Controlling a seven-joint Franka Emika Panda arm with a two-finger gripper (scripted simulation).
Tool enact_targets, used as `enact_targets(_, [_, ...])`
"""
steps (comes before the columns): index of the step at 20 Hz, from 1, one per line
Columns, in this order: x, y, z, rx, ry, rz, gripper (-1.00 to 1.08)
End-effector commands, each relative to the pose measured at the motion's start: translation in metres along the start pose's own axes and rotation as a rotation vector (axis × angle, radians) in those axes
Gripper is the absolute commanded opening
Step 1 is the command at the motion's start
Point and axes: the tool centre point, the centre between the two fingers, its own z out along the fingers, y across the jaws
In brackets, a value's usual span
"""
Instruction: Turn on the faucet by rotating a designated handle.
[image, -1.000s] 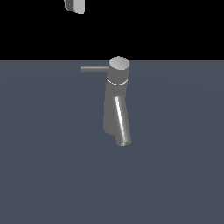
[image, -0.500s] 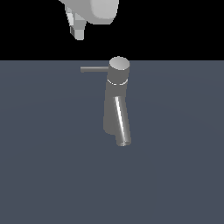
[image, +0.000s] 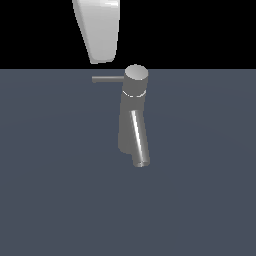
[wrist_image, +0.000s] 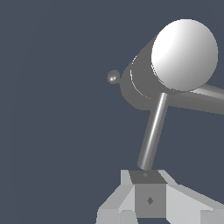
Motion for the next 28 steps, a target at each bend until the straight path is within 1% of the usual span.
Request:
enact_targets(1, [0.003, -0.006, 0.010, 0.018, 0.016, 0.052, -1.00])
enact_targets(7, [0.011, -0.016, 0.028, 0.049, 0.045, 0.145, -1.00])
enact_targets(13, [0.017, -0.023, 0.039, 0.066, 0.064, 0.200, -1.00])
enact_targets(25, [0.020, -0.025, 0.042, 0.071, 0.073, 0.219, -1.00])
enact_targets(28, [0.017, -0.017, 0.043, 0.071, 0.073, 0.219, -1.00])
